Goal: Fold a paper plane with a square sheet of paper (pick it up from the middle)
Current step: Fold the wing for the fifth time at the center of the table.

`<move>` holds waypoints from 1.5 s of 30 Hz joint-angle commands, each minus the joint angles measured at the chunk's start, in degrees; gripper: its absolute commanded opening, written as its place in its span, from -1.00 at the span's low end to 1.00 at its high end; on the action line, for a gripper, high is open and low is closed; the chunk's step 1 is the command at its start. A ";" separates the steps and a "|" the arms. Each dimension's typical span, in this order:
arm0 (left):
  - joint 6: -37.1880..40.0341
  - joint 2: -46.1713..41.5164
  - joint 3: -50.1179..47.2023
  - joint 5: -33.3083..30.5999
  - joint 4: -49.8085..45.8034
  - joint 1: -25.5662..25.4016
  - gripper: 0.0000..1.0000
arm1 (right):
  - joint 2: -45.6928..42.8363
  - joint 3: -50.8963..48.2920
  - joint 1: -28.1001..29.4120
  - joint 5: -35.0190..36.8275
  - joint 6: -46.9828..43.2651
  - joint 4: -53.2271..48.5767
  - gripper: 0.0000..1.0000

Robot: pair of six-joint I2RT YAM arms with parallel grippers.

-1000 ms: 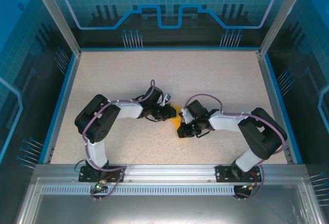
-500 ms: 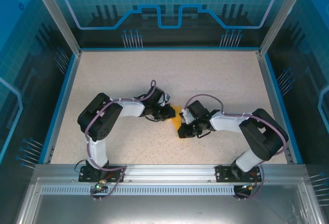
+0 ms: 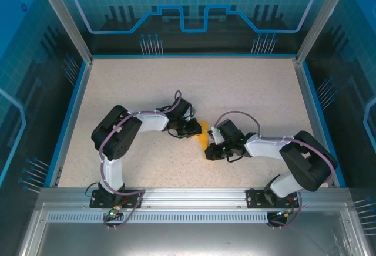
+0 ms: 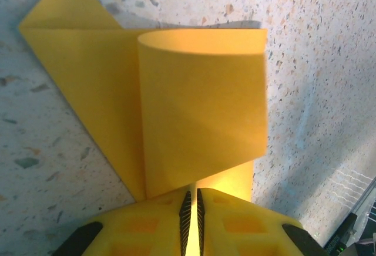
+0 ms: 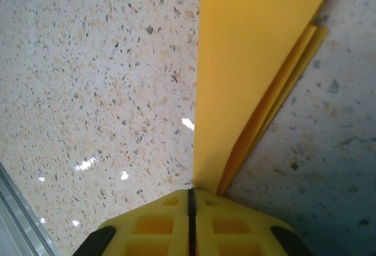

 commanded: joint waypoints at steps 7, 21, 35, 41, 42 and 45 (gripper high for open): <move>-0.37 5.49 -1.65 -9.74 -6.80 -0.08 -0.68 | -5.45 -4.60 2.81 -0.59 1.90 -12.73 -0.82; 0.08 5.06 -1.89 -7.91 -6.16 -0.44 -0.68 | -8.00 5.31 0.78 4.97 5.38 -4.97 -0.78; -0.63 5.30 -1.67 -8.65 -7.41 -0.65 -0.68 | 9.38 11.62 1.29 5.55 7.22 -0.28 -0.83; -0.80 5.92 -1.36 -9.33 -8.17 -0.66 -0.68 | 9.81 7.59 0.96 3.27 7.52 1.82 -0.84; -0.90 5.86 -1.33 -9.62 -8.43 -0.62 -0.69 | 9.64 6.97 0.96 2.63 7.52 2.15 -0.84; -1.33 6.34 -1.19 -10.14 -9.14 -0.69 -0.68 | 9.02 5.13 0.95 1.38 7.31 1.85 -0.84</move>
